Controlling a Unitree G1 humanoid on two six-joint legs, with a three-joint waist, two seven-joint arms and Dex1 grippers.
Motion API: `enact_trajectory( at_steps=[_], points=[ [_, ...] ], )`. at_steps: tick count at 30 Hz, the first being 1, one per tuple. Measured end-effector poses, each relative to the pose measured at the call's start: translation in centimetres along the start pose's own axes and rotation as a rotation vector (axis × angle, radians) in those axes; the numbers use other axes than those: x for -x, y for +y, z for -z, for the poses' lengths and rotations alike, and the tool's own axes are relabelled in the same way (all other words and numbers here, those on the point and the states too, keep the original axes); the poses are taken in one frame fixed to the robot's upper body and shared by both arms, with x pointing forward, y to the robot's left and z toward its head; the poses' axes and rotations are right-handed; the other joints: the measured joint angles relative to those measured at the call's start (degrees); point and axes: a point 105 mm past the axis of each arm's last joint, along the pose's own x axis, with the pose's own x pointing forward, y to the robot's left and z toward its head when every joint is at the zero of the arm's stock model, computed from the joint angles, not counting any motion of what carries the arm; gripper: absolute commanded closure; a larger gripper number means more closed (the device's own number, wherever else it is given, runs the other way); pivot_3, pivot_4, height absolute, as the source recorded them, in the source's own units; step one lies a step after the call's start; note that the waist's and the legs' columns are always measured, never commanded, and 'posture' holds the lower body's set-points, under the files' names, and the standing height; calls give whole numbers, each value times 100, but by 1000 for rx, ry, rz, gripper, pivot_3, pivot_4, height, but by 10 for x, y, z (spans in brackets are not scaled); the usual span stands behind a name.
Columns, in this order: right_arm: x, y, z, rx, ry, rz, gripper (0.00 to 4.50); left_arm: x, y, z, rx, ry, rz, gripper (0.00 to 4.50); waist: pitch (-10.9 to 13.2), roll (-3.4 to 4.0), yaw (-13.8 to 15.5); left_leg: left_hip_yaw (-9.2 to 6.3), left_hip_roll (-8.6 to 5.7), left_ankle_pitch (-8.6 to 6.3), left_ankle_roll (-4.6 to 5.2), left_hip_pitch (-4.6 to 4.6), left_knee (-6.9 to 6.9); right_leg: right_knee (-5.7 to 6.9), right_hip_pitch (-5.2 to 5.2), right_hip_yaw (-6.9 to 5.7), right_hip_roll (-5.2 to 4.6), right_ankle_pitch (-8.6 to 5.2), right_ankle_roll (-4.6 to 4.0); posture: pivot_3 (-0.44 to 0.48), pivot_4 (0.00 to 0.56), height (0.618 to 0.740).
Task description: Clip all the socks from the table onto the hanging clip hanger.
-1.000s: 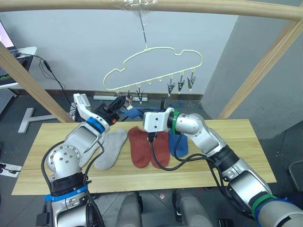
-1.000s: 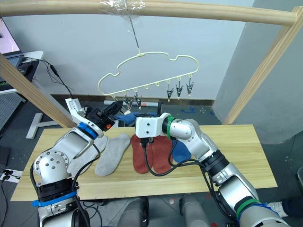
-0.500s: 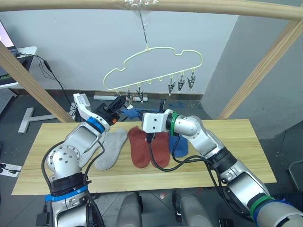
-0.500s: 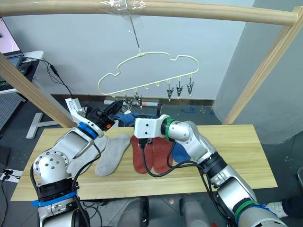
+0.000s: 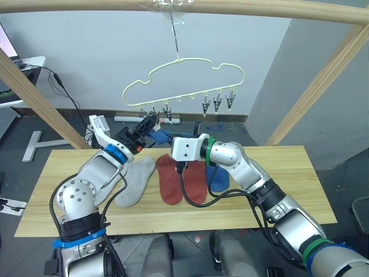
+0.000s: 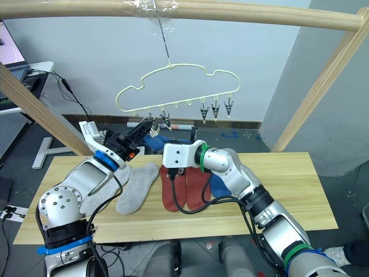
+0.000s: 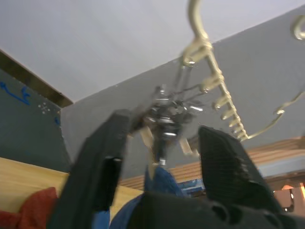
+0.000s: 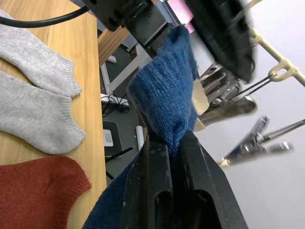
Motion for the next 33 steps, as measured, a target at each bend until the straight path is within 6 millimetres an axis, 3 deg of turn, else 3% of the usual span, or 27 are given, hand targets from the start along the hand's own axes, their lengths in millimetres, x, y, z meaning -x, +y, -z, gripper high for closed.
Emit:
enact_trajectory(
  at_steps=[2,5,8,10,13,18,21,26,30,33],
  points=[
    [0,1,1,-5,0,-3,4500,2,2,-1,-22,5,-15,496,0,0,0,1,0,0,0,0,0,0,0,0,0,0,0,-37,234,740],
    [-3,7,-3,-59,-21,-24,4500,9,14,-5,-72,12,-78,496,0,0,-7,0,3,0,0,1,-3,0,-2,0,2,0,-1,-28,235,740],
    [-9,19,-8,-236,-46,-59,3781,21,23,-11,-128,18,-122,447,2,-2,-1,-3,5,0,0,0,-7,1,-3,-3,2,2,-9,-19,236,740],
    [-12,25,-14,-387,-68,-87,3083,28,25,-16,-183,19,-142,447,3,-3,16,-3,5,-1,-1,0,-8,0,-3,-4,0,6,-16,-19,236,740],
    [-12,25,-22,-452,-100,-112,1996,42,29,-20,-286,42,-170,447,4,-4,56,2,3,-1,-1,0,-8,-5,-4,-2,-5,3,-13,-1,236,740],
    [4,32,0,-477,-35,-130,159,57,33,-19,-458,85,-202,447,5,-4,201,3,3,-1,-1,-1,-9,-11,-7,-5,-8,-8,-24,4,237,740],
    [17,32,16,-511,18,-109,35,58,24,-6,-610,169,-164,447,6,-2,265,11,0,-2,-2,-2,-13,-13,-10,-2,-17,-25,-59,4,237,740],
    [47,13,30,-569,70,-38,35,49,16,11,-726,169,-114,447,8,-2,274,10,5,-3,-2,-4,-18,-15,-12,-6,-16,-33,-55,-11,241,740],
    [71,-7,39,-599,113,20,0,36,6,20,-809,133,-53,1348,9,0,270,12,3,-3,-1,-5,-23,-16,-15,-6,-14,-22,-29,-38,239,740],
    [79,-21,29,-645,66,58,0,26,-1,28,-837,105,-24,2242,9,0,258,12,4,-4,-1,-7,-23,-16,-17,-5,-9,-22,-23,-51,242,740]
  ],
)
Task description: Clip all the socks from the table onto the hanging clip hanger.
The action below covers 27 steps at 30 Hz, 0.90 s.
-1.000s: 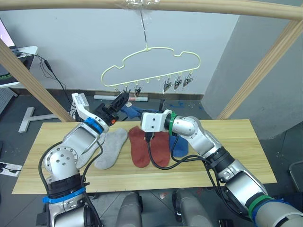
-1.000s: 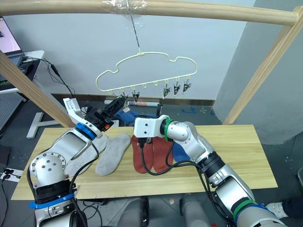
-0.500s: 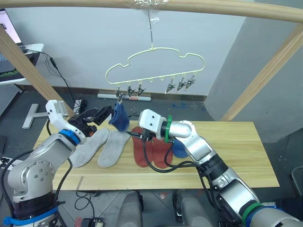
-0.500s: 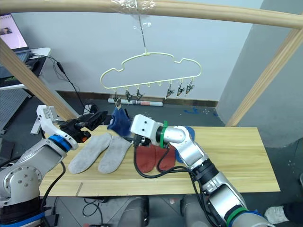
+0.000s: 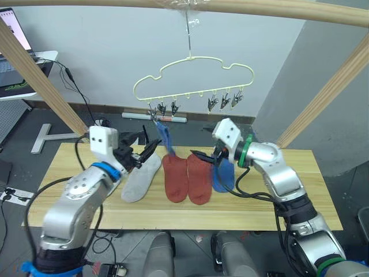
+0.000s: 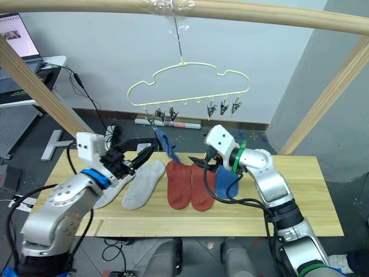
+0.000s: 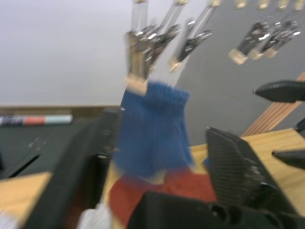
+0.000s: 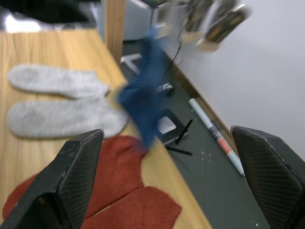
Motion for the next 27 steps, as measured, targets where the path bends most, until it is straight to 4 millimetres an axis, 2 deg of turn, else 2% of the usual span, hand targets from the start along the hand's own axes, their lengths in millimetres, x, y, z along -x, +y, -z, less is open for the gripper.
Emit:
enact_trajectory(
  at_steps=[6,10,17,27],
  points=[
    [17,-6,-26,-92,-111,-6,0,-20,-8,-8,-41,-74,-36,2242,1,-1,-19,-2,0,0,1,-2,1,0,1,1,4,-2,10,-77,244,740],
    [21,-2,-37,-144,-150,-37,0,-27,-3,-17,-80,-120,-91,2242,1,-1,-42,-1,-1,0,1,-2,2,1,1,4,6,-1,14,-88,244,740],
    [22,1,-66,-210,-230,-93,0,-40,7,-17,-124,-137,-158,2242,1,-2,-102,-4,-2,0,1,-2,6,3,3,3,8,2,20,-96,241,740],
    [22,-3,-78,-236,-259,-97,0,-53,7,-11,-110,-146,-150,2242,1,-2,-156,-5,-2,0,1,-7,7,1,2,3,8,4,24,-104,238,740]
  ],
)
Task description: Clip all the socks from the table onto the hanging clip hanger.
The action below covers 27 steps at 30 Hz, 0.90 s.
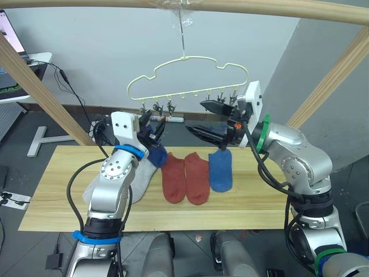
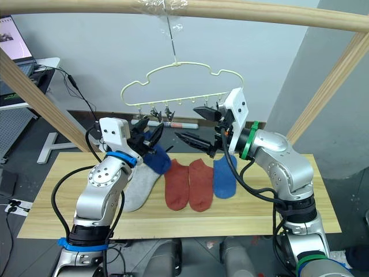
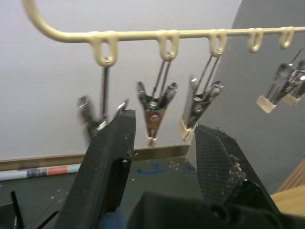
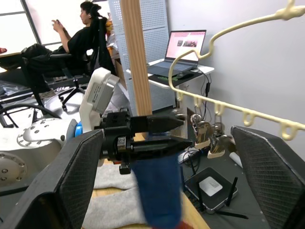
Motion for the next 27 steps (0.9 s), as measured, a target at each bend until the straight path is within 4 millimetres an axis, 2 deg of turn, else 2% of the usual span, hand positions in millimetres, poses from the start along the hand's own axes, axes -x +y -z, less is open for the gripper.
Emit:
enact_trajectory(
  at_steps=[4,15,27],
  points=[
    [0,0,-1,-5,-5,-3,0,-3,0,3,11,8,0,2242,0,0,-7,-1,0,0,0,0,1,2,0,-1,1,0,1,-114,237,740],
    [0,-3,-4,7,-6,17,0,-17,7,-6,8,-33,-15,2242,0,0,-19,1,0,0,0,0,2,1,0,1,2,2,4,-121,237,740],
    [1,-4,-6,24,-1,21,0,-20,7,-11,-23,-64,-54,2242,0,0,-26,0,0,0,0,0,3,1,0,1,1,2,5,-132,243,740]
  ],
)
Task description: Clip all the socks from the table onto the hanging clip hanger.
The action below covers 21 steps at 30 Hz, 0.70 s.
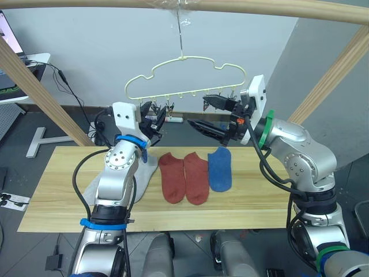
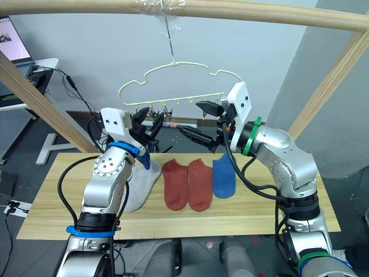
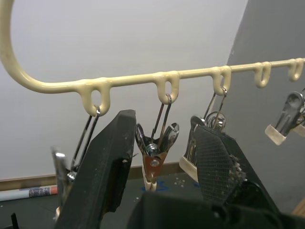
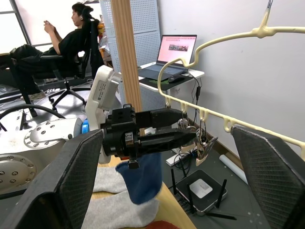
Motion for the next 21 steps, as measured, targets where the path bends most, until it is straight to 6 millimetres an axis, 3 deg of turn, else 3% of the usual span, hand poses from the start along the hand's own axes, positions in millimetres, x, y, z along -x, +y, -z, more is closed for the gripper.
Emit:
enact_trajectory(
  at_steps=[21],
  points=[
    [2,-2,0,10,11,6,0,-1,1,7,88,15,-81,2242,0,-1,-90,0,0,0,0,0,1,1,0,1,1,0,2,-145,244,740]
  ],
)
